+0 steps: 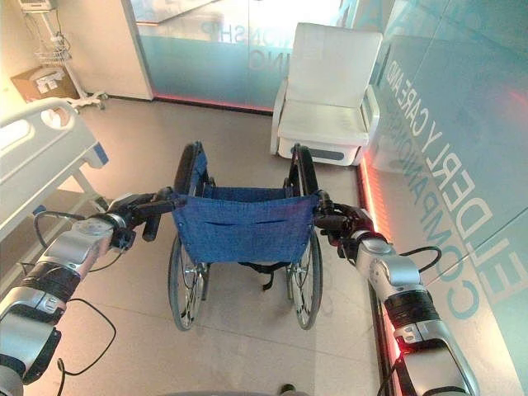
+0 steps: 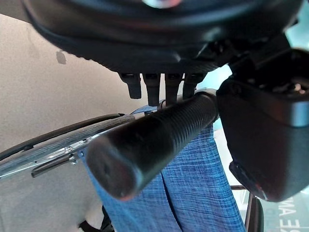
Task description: Push the wheelchair next to the bed
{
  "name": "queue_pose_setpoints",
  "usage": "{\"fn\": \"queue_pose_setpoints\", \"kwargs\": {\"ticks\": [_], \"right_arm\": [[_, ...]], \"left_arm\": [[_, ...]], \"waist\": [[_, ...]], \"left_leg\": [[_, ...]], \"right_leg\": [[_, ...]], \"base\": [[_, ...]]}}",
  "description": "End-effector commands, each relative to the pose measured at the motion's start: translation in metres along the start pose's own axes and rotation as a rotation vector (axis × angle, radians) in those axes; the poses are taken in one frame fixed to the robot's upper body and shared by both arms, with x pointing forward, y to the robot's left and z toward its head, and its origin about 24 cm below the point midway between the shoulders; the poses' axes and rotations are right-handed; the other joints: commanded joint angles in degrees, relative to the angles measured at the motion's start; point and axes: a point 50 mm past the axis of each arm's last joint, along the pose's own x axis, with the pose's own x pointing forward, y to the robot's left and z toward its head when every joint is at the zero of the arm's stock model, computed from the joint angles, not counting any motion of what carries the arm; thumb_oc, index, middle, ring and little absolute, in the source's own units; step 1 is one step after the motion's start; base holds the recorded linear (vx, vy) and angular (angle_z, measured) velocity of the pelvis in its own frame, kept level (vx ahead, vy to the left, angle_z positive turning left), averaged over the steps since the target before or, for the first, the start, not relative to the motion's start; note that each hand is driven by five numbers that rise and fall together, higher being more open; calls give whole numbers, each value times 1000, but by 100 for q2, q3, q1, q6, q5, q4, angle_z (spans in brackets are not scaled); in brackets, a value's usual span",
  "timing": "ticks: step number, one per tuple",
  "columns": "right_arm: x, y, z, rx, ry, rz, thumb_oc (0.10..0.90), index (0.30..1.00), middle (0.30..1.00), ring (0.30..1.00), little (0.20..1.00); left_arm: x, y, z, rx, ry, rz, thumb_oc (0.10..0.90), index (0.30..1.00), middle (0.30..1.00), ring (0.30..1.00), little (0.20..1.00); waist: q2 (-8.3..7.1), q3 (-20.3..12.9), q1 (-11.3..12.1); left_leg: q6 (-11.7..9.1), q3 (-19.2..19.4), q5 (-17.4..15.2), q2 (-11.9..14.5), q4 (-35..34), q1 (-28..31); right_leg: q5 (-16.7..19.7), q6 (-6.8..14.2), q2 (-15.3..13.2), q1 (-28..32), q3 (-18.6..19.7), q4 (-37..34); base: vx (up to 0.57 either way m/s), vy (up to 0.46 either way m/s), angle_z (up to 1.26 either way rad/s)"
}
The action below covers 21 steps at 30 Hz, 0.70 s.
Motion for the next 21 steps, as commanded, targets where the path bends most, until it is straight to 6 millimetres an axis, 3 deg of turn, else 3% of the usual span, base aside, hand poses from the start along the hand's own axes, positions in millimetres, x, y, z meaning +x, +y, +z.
{"fn": "queue_pose_setpoints", "kwargs": {"ticks": [1,14,15,16,17,21], "right_arm": [[-14,33,78,-4,-322,208,400,300,300,300,300],[-13,43,78,0,-310,223,400,300,300,300,300],[-12,44,77,-1,-308,225,400,300,300,300,300],[-12,44,76,-2,-308,226,400,300,300,300,300],[-12,45,75,-1,-306,225,400,300,300,300,300],[-12,45,72,-1,-299,225,400,300,300,300,300]], "left_arm": [[-8,19,51,97,-140,26,800,900,900,900,900],[-7,10,70,31,-257,57,800,900,900,900,900],[-7,7,73,22,-280,48,530,495,495,495,495],[-7,5,74,16,-290,42,453,380,380,380,380],[-7,2,76,17,-311,46,400,300,300,300,300],[-10,-1,81,23,-365,52,400,300,300,300,300]], "waist": [[245,-287,200],[246,-315,162],[238,-317,158],[237,-315,158],[237,-313,162],[225,-316,163]], "left_leg": [[-166,34,-304,-279,21,-97],[-186,29,-308,-279,21,-114],[-190,31,-310,-276,21,-116],[-190,33,-310,-273,21,-115],[-188,31,-313,-271,21,-115],[-190,21,-319,-273,21,-121]], "right_leg": [[-273,142,10,252,-246,8],[-272,147,11,249,-238,8],[-273,147,10,246,-242,8],[-273,145,8,245,-244,8],[-275,140,5,247,-250,8],[-279,136,7,245,-252,8]], "base": [[0,0,0],[0,0,0],[0,0,0],[0,0,0],[0,0,0],[0,0,0]]}}
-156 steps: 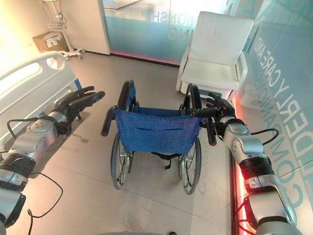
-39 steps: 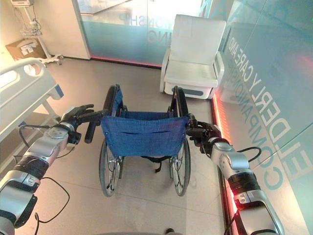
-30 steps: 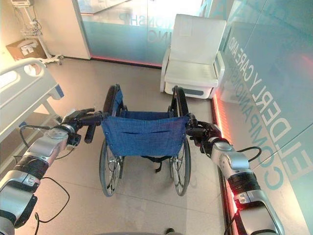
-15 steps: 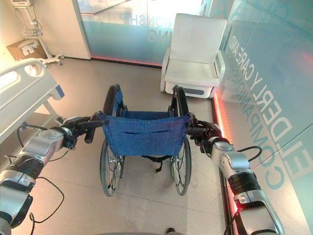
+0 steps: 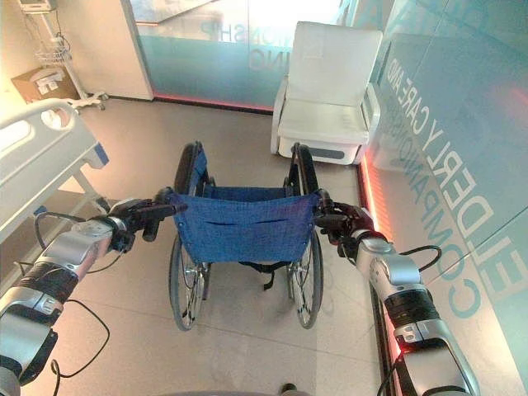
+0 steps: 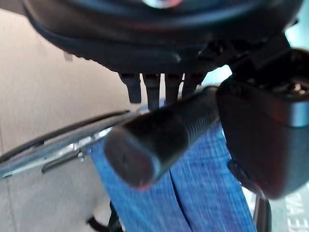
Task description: Push the wheelchair next to the bed
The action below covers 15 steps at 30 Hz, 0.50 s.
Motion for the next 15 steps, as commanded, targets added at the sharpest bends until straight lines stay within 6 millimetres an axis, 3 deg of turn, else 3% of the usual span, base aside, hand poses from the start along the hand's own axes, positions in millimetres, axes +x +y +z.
{"fn": "queue_pose_setpoints", "kwargs": {"ticks": [1,15], "right_arm": [[-12,45,69,2,-292,224,400,300,300,300,300],[-12,51,64,9,-291,253,400,300,300,300,300]], "left_arm": [[-14,3,86,24,-399,5,400,300,300,300,300],[-17,-11,90,52,-461,10,400,300,300,300,300]], "waist": [[198,-334,171],[182,-350,214]], "left_leg": [[-190,28,-323,-263,20,-124],[-173,-19,-345,-283,20,-103]], "right_leg": [[-287,134,9,245,-250,8],[-327,113,5,294,-299,8]], "base": [[0,0,0],[0,0,0]]}}
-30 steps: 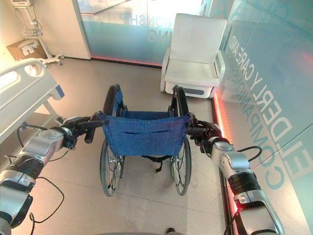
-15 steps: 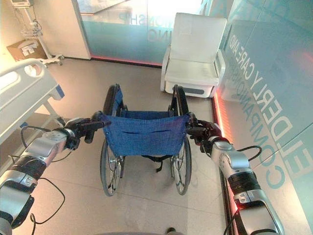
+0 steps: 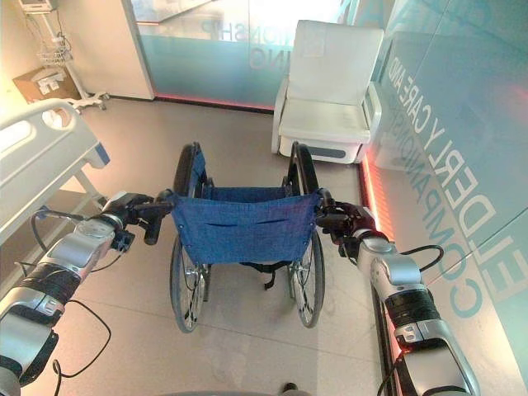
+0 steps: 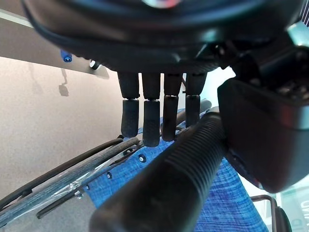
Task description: Push the wheelchair next to the bed
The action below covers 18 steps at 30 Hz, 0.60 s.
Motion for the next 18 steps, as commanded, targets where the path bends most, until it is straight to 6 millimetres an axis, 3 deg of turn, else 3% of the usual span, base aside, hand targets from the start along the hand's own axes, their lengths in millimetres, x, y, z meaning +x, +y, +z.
{"fn": "queue_pose_setpoints", "kwargs": {"ticks": [1,18], "right_arm": [[-12,53,64,28,-287,266,400,300,300,300,300],[-7,63,59,-5,-216,293,400,300,300,300,300]], "left_arm": [[-15,-3,90,-75,-427,-46,400,300,300,300,300],[-10,-13,78,-44,-296,-129,400,300,300,300,300]], "waist": [[156,-365,211],[162,-347,330]], "left_leg": [[-169,-19,-346,-287,21,-102],[-99,-190,-350,-385,21,1]], "right_leg": [[-332,112,-1,298,-307,8],[-371,110,-41,446,-341,41]], "base": [[0,0,0],[20,23,0]]}}
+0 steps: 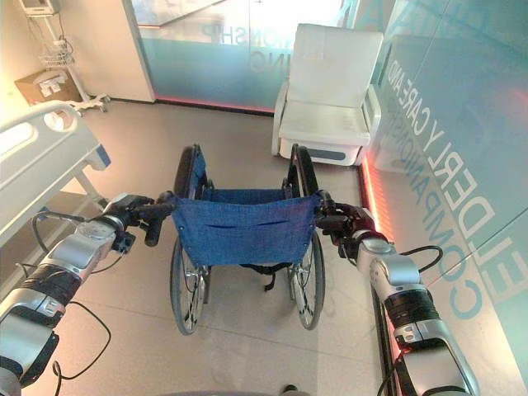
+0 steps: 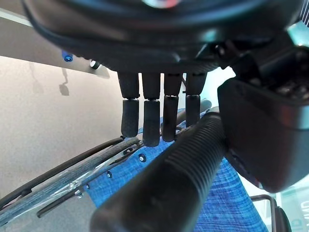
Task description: Push the wheelchair next to the bed
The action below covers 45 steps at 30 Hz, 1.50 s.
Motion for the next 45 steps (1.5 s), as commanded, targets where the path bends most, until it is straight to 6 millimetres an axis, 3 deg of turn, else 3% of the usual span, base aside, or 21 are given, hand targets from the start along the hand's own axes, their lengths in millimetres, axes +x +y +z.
{"fn": "queue_pose_setpoints", "kwargs": {"ticks": [1,4,9,13,14,16,18,20,23,26,28,30,32,33,36,37,38,41,45], "right_arm": [[-8,62,63,-4,-229,290,400,300,300,300,300],[-6,62,64,-14,-223,283,400,300,300,300,300],[-3,60,75,-9,-221,245,400,300,300,300,300],[-1,56,79,10,-215,230,400,300,300,300,300],[0,51,79,38,-213,223,400,300,300,300,300],[1,46,80,41,-213,220,400,300,300,300,300],[3,44,80,35,-209,228,400,300,300,300,300],[3,41,80,17,-205,232,400,300,300,300,300],[0,40,85,-2,-214,236,400,300,300,300,300],[0,38,89,-5,-218,231,400,300,300,300,300],[1,40,91,-9,-206,228,400,300,300,300,300],[2,39,93,-5,-198,226,400,300,300,300,300],[6,37,92,8,-162,237,400,300,300,300,300],[7,37,92,6,-153,245,400,300,300,300,300],[9,44,88,-29,-126,276,400,300,300,300,300],[9,44,88,-34,-125,280,400,300,300,300,300],[8,43,88,-59,-132,285,400,300,300,300,300],[6,42,89,-76,-151,283,400,300,300,300,300],[5,47,96,-75,-191,265,400,300,300,300,300]], "left_arm": [[-10,-10,80,-32,-301,-116,400,300,300,300,300],[-8,-9,79,-21,-283,-115,400,300,300,300,300],[-6,0,85,-54,-253,-128,400,300,300,300,300],[-6,3,88,-159,-249,-156,400,300,300,300,300],[-5,5,88,-187,-253,-151,400,300,300,300,300],[-4,6,85,-226,-251,-145,400,300,300,300,300],[-3,4,83,-260,-248,-136,400,300,300,300,300],[-2,0,80,-294,-241,-120,400,300,300,300,300],[-2,-6,79,-347,-242,-96,400,300,300,300,300],[-1,-3,75,-370,-241,-75,400,300,300,300,300],[1,-3,73,-370,-234,-65,400,300,300,300,300],[2,-4,72,-368,-227,-66,400,300,300,300,300],[6,-9,65,-385,-195,-63,400,300,300,300,300],[7,-10,62,-391,-185,-56,400,300,300,300,300],[9,-11,51,-428,-163,-4,400,300,300,300,300],[9,-11,51,-435,-163,3,400,300,300,300,300],[9,-7,49,-474,-173,26,400,300,300,300,300],[7,1,51,-508,-202,55,400,300,300,300,300],[4,12,51,-531,-253,95,400,300,300,300,300]], "waist": [[160,-339,335],[158,-314,347],[174,-178,396],[172,-47,379],[210,78,326],[227,166,286],[190,207,266],[104,255,221],[-69,361,99],[-138,429,73],[-154,399,109],[-177,326,136],[-218,100,117],[-193,30,101],[-71,-111,60],[-85,-127,53],[-48,-71,80],[-38,65,128],[163,386,324]], "left_leg": [[-78,-193,-347,-404,60,-61],[-48,-245,-357,-440,110,-59],[121,-447,-530,-554,609,-262],[253,-513,-639,-627,958,-448],[321,-581,-671,-642,1077,-515],[346,-579,-715,-675,1118,-494],[323,-561,-779,-737,1149,-426],[280,-613,-917,-832,1231,-317],[237,-809,-1300,-969,1433,-135],[211,-1004,-1611,-887,1637,40],[202,-1005,-1724,-801,1728,124],[174,-993,-1832,-737,1920,106],[-3,-932,-2071,-594,2353,225],[-82,-907,-1973,-538,2512,233],[-547,-633,-593,-248,4441,-472],[-569,-631,-489,-259,4555,-582],[-757,-453,-128,-164,5458,-1302],[-777,-281,-79,-24,5469,-1964],[-673,-41,241,129,2824,-2078]], "right_leg": [[-392,110,-42,361,-305,87],[-457,120,-74,335,-271,244],[-704,191,-256,8,-152,1161],[-636,301,-406,-524,-8,2274],[-437,332,-417,-1029,92,3365],[-147,318,-473,-1417,120,3965],[103,337,-581,-1625,124,3784],[267,390,-610,-1691,134,3096],[601,524,-688,-1772,228,1620],[895,591,-848,-1843,153,512],[914,584,-928,-1861,28,591],[710,595,-958,-1814,-92,690],[528,548,-939,-1806,-162,1166],[471,495,-889,-1798,-191,1285],[-57,2,-642,-1473,-426,1552],[-88,-36,-642,-1449,-439,1544],[-359,-258,-559,-1211,-571,1550],[-533,-385,-506,-993,-627,1503],[-730,-378,-79,-505,-266,1369]], "base": [[66,79,0],[62,82,1],[62,127,0],[47,127,1],[56,171,5],[155,142,22],[245,25,21],[346,-78,-7],[390,-166,-13],[539,-255,32],[500,-239,31],[464,-219,46],[594,-229,51],[590,-198,67],[426,-166,26],[334,-152,17],[214,-91,21],[274,-35,-12],[432,88,-5]]}}
